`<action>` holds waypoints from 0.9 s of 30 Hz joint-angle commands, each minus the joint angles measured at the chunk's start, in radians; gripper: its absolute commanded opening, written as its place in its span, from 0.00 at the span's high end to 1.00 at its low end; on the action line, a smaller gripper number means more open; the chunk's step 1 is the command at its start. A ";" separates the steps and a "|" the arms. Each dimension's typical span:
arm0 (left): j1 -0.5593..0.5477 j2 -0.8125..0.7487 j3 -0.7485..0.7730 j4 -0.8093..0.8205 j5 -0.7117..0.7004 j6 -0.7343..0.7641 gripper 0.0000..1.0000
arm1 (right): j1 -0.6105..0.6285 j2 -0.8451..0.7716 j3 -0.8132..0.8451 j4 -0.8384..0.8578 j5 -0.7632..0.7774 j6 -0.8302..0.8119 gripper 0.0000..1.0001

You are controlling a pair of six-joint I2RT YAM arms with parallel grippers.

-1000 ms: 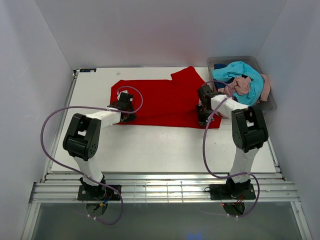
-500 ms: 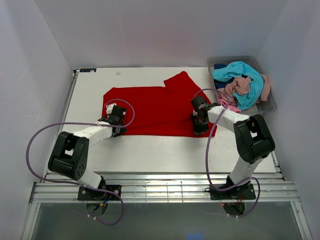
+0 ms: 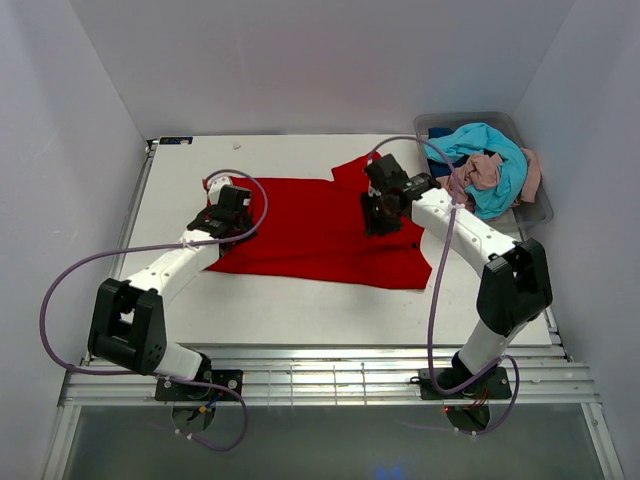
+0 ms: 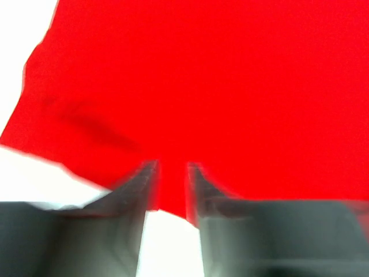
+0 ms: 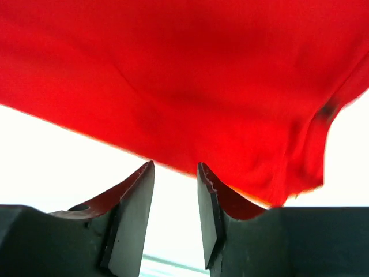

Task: Fold and stack the t-shirts
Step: Fold the flattened tshirt in 1/3 of the way

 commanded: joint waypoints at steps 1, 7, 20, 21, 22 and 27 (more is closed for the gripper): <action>-0.062 -0.054 0.124 0.053 0.071 -0.008 0.46 | -0.005 0.044 0.197 -0.030 0.046 -0.041 0.58; -0.217 0.074 0.204 0.145 0.251 -0.023 0.46 | -0.011 0.261 0.400 -0.033 0.049 -0.093 0.69; -0.468 0.375 0.316 0.197 0.362 -0.068 0.72 | -0.049 0.465 0.525 -0.028 0.015 -0.136 0.63; -0.470 0.379 0.315 0.200 0.364 -0.071 0.72 | -0.051 0.464 0.518 -0.028 0.015 -0.137 0.63; -0.471 0.382 0.313 0.200 0.365 -0.074 0.72 | -0.054 0.465 0.511 -0.025 0.014 -0.137 0.62; -0.484 0.388 0.283 0.213 0.362 -0.071 0.73 | -0.054 0.467 0.452 0.010 -0.005 -0.139 0.62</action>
